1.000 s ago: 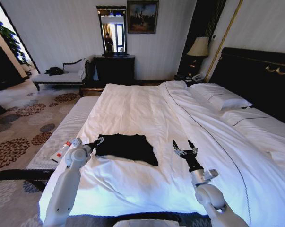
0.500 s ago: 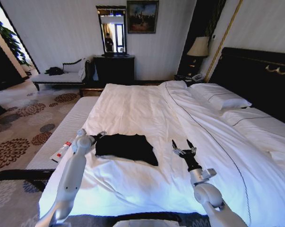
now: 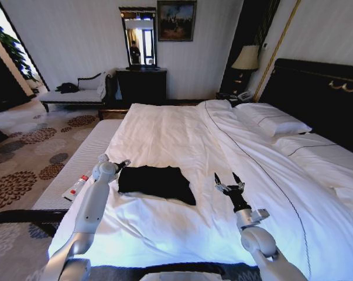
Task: Fold the clothes on the bed.
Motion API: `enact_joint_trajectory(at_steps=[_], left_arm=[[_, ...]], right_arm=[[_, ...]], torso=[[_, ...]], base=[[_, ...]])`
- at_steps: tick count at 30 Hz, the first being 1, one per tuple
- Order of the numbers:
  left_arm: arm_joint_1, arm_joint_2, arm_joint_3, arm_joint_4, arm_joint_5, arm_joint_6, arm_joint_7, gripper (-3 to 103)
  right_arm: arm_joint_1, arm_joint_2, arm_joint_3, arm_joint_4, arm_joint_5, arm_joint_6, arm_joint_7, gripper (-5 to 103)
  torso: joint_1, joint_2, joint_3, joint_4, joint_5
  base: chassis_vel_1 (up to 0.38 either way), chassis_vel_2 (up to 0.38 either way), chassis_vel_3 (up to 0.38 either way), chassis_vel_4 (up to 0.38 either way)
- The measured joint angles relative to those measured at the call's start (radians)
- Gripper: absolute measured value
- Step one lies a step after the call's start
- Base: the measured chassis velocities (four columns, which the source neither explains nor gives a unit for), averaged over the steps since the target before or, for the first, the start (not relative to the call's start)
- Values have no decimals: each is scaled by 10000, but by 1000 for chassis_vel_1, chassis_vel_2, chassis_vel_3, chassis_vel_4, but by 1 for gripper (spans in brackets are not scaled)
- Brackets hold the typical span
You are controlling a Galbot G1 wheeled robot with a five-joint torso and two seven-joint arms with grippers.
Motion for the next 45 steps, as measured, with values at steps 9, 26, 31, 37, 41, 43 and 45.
enact_joint_trajectory(at_steps=[9, 26, 31, 37, 41, 43, 45], left_arm=[[154, -149, 40, -53, -6, -7, 110, 81], [536, -16, -74, -529, 16, -16, 187, 15], [638, -22, -83, -548, 12, -17, 200, 31], [609, -86, -96, -505, 15, -17, 260, 15], [534, -40, -100, -504, -22, -18, 275, 4], [519, -28, -101, -505, -34, -18, 276, 2], [503, -11, -101, -526, -47, -18, 280, 1]], right_arm=[[24, 54, -51, -51, -30, -2, 43, 100], [44, 161, -98, -133, -80, -8, 104, 100], [51, 165, -124, -157, -104, -8, 117, 100], [50, 180, -137, -172, -122, -10, 145, 100], [42, 189, -128, -173, -127, -10, 164, 100], [42, 193, -128, -173, -128, -10, 169, 100], [44, 209, -127, -173, -129, -11, 177, 100]], torso=[[0, 1, 0, -1, 1], [1, 1, 0, -1, 0], [0, 1, 0, 0, 0], [0, 1, 0, -1, 0], [1, 1, 0, -1, 0], [1, 1, 0, -1, 0], [1, 0, 0, -1, 0]], base=[[0, 0, 0, 0], [0, 0, 0, 0], [0, 0, 0, 0], [0, 0, 0, 0], [0, 0, 0, 0], [0, 0, 0, 0], [0, 0, 0, 0]])
